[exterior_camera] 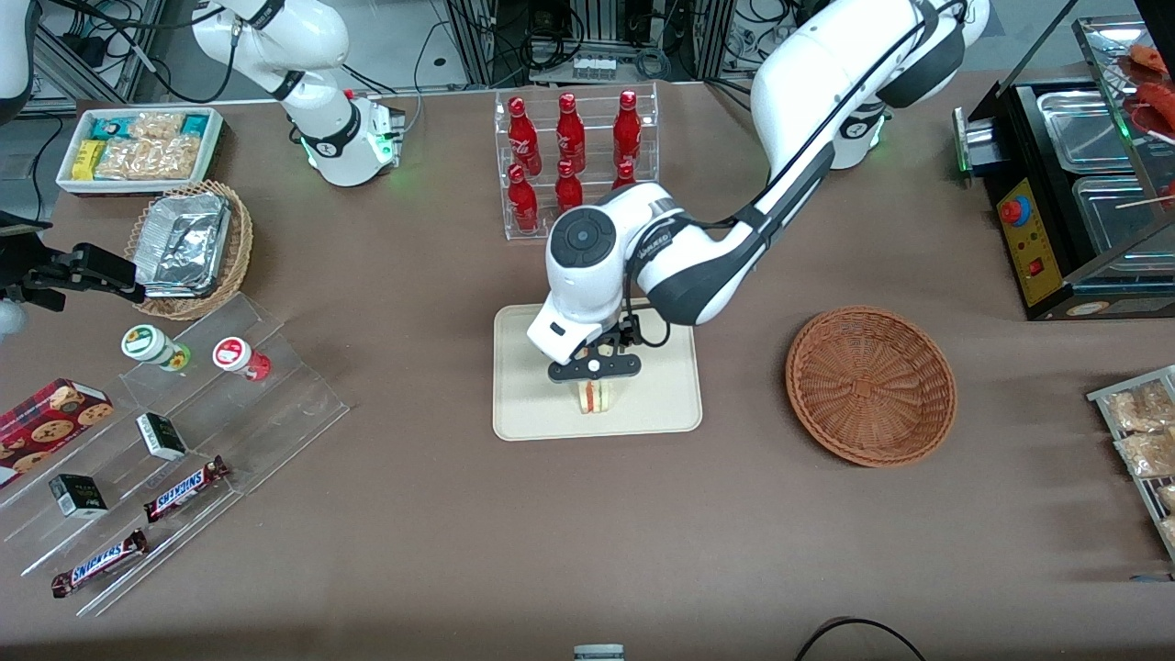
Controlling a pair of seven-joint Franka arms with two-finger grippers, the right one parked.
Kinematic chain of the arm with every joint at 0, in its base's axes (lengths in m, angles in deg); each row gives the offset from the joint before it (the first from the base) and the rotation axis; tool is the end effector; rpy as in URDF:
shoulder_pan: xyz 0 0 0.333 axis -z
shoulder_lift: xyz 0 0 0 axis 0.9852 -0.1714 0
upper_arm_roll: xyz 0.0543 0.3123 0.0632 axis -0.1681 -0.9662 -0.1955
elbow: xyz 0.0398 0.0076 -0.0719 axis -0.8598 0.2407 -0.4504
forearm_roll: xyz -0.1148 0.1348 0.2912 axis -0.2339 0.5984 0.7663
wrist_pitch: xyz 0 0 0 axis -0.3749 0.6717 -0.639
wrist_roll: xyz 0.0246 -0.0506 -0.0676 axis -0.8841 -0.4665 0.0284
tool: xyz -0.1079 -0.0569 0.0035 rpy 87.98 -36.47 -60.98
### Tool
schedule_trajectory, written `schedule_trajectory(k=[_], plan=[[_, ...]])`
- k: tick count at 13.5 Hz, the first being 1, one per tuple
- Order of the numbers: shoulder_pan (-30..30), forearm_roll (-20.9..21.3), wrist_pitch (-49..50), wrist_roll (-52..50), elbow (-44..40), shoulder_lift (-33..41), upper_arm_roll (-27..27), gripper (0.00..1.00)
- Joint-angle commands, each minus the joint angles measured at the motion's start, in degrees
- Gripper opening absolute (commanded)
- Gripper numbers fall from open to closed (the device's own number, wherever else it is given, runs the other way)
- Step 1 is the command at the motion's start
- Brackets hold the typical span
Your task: Place sandwich from basket to tray
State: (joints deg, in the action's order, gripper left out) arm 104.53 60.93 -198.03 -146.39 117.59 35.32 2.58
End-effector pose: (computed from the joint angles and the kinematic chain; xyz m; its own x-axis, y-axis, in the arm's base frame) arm 0.5071 -0.4820 0.3635 0.9957 0.0910 0.0179 0.0905 -0.9956 0.0251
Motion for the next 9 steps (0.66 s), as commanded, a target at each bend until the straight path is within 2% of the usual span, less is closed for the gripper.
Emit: schedule_trajectory(k=[1,3,7,9], plan=[[-1.10,-2.79,2.38,-0.49,-0.27,3.92,0.05,1.00],[-2.24,-4.83,4.58,-0.75,-0.18,6.12,-0.12,1.00],[-7.25,-4.83,7.30,-0.23,1.65,9.55,-0.30,1.00],[-10.32,-4.92,7.75,3.35,2.28,10.44,-0.30,1.00]])
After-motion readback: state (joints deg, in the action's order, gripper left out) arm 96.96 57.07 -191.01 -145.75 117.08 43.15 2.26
